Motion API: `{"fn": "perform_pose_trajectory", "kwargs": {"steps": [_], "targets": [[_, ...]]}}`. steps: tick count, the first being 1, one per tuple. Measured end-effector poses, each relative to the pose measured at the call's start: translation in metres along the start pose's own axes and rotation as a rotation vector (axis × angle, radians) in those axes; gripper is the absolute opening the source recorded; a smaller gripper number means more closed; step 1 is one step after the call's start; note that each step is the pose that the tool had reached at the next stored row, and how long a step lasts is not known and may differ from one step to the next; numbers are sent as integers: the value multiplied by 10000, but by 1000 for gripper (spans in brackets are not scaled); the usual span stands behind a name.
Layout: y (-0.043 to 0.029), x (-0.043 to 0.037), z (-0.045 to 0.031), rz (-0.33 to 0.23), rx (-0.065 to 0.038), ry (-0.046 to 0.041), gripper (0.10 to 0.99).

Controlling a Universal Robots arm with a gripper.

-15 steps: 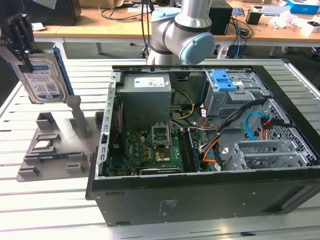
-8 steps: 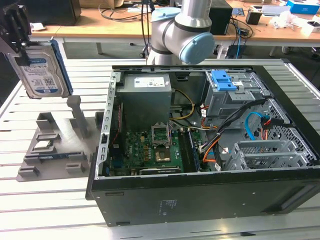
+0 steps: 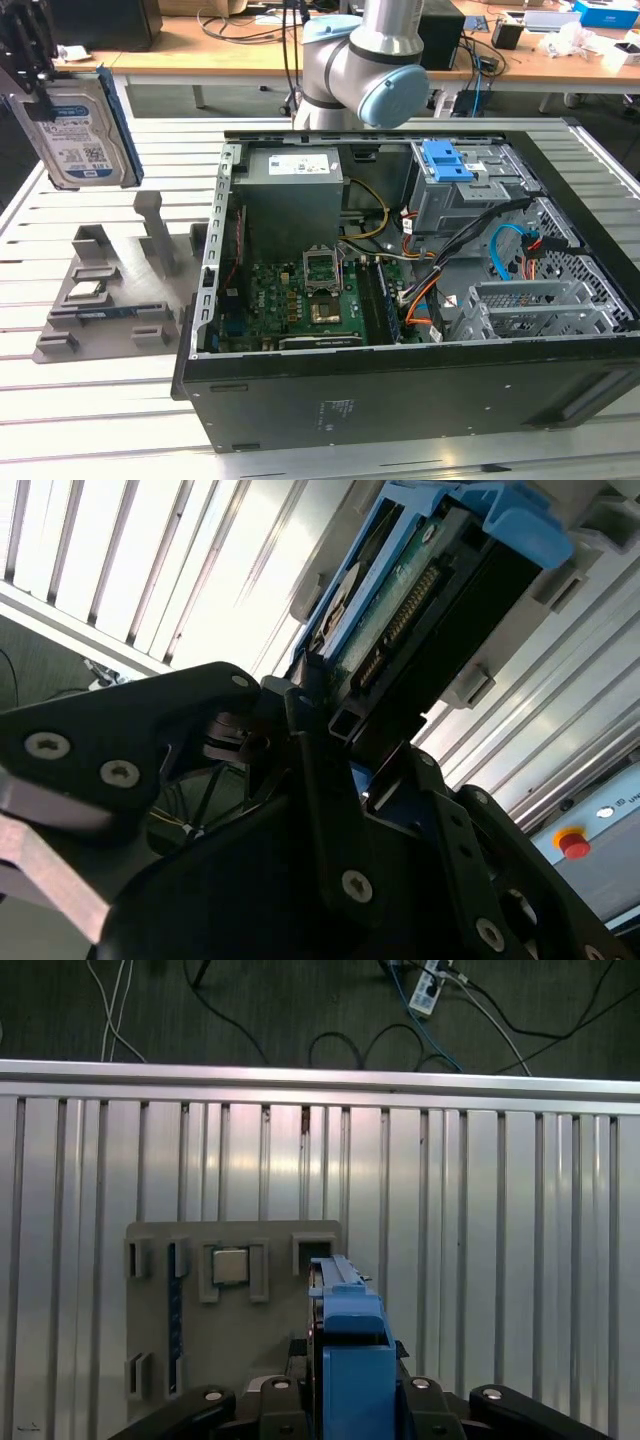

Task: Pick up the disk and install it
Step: 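Pick up the disk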

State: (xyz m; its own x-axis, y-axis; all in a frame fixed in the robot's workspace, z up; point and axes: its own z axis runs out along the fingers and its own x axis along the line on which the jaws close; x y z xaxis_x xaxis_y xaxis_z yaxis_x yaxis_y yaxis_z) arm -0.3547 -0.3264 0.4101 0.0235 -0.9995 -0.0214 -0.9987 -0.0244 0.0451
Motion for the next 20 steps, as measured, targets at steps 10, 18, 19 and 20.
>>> {"fn": "perform_pose_trajectory", "kwargs": {"steps": [10, 18, 19, 20], "targets": [[10, -16, -223, -1, 0, 0, 365], [17, -28, -392, 0, 0, 0, 365], [18, -29, -416, 0, -1, 1, 365], [20, -31, -445, -1, -1, 1, 365]]}}
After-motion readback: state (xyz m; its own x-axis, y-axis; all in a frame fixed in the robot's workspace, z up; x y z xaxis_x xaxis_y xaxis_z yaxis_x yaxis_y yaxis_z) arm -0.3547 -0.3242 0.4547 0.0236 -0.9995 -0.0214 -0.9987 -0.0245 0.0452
